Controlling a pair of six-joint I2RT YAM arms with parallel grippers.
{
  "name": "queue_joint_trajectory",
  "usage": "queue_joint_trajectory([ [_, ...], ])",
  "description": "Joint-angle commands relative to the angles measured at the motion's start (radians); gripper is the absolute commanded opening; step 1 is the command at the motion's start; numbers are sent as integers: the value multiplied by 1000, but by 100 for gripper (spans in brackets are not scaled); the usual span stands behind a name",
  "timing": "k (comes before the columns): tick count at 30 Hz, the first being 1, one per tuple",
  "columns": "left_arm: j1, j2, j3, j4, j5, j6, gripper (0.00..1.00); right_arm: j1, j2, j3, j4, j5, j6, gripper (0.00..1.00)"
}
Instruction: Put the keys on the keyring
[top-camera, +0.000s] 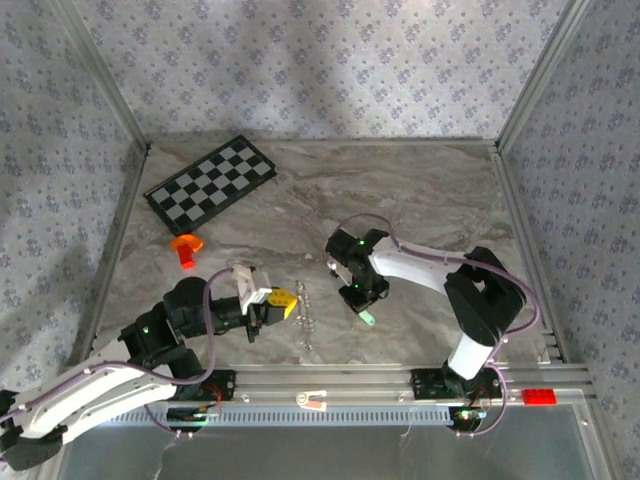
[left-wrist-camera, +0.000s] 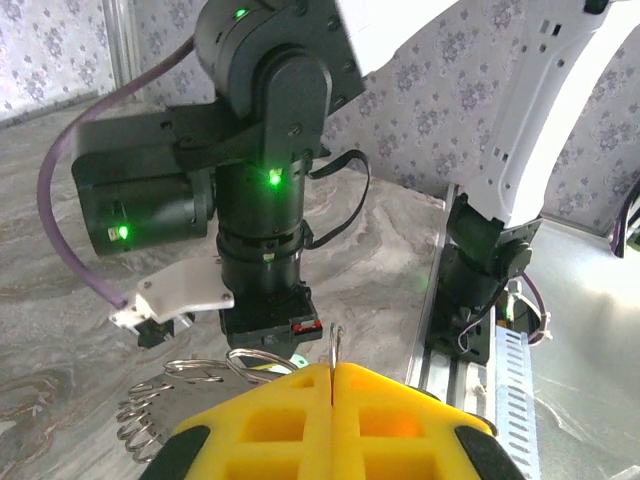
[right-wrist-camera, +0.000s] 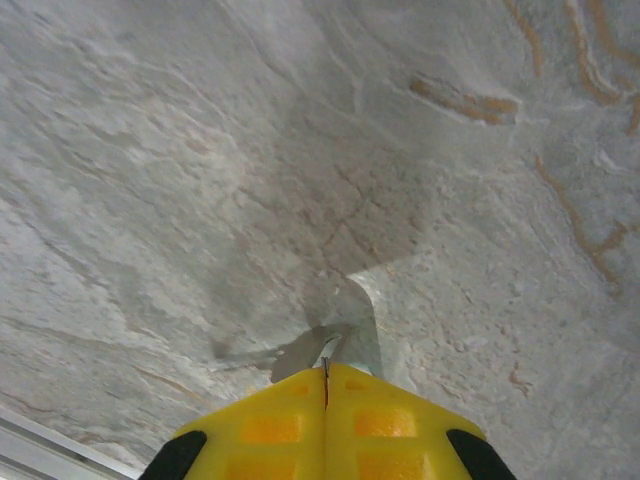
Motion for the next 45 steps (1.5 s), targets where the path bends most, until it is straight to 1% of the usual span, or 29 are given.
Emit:
queue_joint_trajectory([
  [1, -8, -42, -1, 80, -11, -14, 0, 2, 62, 66, -148, 62, -45, 1],
  [9, -8, -96, -48, 114, 3, -40, 0, 10, 191, 190, -217, 103, -98, 1],
  [14, -8, -91, -53, 129, 22, -44, 0, 18, 208, 201, -222, 108, -94, 4],
  [19, -8, -89, -51, 136, 32, -45, 0, 20, 206, 190, -204, 101, -86, 10],
  [26, -9, -84, -42, 126, 37, -44, 0, 22, 145, 172, -166, 100, -43, 25],
  [29, -9, -87, -24, 103, 38, -45, 0, 26, 98, 161, -141, 110, -26, 29],
  [33, -17, -96, -13, 77, 25, -48, 0, 33, -24, 86, -71, 88, 45, 39],
  [40, -16, -100, 5, 27, -10, -43, 0, 40, -298, -235, 202, 42, 241, 52],
  [43, -16, -95, 11, 1, -27, -40, 0, 37, -387, -345, 321, 48, 305, 55],
  [45, -17, -88, 16, -8, -35, -36, 0, 30, -424, -403, 405, 35, 325, 55],
])
